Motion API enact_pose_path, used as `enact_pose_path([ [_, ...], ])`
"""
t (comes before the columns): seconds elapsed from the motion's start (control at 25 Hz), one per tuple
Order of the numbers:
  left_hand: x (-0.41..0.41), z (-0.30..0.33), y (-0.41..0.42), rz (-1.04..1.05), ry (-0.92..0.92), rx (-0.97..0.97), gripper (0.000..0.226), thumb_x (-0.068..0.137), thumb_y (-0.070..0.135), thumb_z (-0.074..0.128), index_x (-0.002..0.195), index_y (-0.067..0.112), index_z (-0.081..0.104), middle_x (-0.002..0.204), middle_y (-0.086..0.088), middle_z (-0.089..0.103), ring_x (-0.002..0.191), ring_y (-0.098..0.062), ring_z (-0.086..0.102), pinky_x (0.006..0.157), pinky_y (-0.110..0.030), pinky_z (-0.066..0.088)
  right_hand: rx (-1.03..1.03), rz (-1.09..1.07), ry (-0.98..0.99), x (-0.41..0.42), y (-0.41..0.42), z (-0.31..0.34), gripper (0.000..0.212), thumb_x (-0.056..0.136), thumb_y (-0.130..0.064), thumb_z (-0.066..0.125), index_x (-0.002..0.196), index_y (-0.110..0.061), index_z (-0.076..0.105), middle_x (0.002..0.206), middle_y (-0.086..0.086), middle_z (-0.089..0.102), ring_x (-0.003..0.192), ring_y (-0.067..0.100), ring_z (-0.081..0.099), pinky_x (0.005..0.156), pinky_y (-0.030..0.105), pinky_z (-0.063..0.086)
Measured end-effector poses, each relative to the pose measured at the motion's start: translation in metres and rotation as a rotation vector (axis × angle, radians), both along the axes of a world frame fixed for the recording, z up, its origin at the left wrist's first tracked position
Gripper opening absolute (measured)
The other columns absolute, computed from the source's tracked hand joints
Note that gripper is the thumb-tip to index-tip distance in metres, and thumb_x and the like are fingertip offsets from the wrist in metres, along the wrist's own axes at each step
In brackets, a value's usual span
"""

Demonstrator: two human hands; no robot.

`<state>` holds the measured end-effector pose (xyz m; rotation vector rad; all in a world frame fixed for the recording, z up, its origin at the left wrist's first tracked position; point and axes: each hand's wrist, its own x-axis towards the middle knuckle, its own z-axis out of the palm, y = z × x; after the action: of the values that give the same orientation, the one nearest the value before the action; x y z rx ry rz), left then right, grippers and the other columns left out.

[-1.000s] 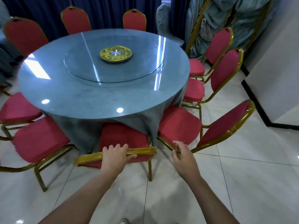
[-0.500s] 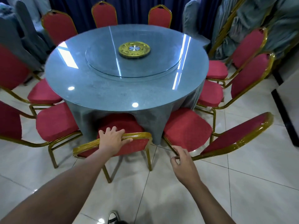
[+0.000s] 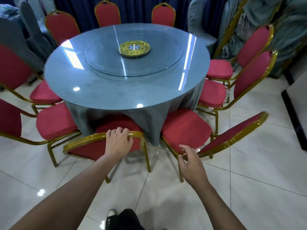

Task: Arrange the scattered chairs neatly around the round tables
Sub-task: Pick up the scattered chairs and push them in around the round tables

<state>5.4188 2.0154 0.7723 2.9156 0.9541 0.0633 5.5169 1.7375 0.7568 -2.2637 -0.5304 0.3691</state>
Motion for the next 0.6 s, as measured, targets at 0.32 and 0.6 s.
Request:
enact_pose_path([
  [0.32,0.09,0.016,-0.133,-0.281,-0.196,-0.202,0.023,0.097,0.039,0.049,0.118,0.032,0.057,0.115,0.01,0.059,0.113,-0.016,0.053,0.103,-0.036,0.031,0.062,-0.091,-0.109,0.071,-0.058,0.027,0.035,0.101,-0.027,0.053,0.135,-0.036,0.05,0.121,-0.013,0.052,0.112,0.006,0.053,0.09,0.035,0.057],
  [0.6,0.191,0.0,-0.22,-0.435,-0.204,-0.305,0.024,0.097,0.039,0.045,0.118,0.034,0.055,0.115,0.013,0.056,0.111,-0.015,0.052,0.102,-0.035,0.032,-0.019,-0.158,-0.22,0.164,-0.124,0.034,0.035,0.102,-0.031,0.051,0.135,-0.039,0.048,0.127,-0.015,0.053,0.112,0.004,0.055,0.089,0.021,0.053],
])
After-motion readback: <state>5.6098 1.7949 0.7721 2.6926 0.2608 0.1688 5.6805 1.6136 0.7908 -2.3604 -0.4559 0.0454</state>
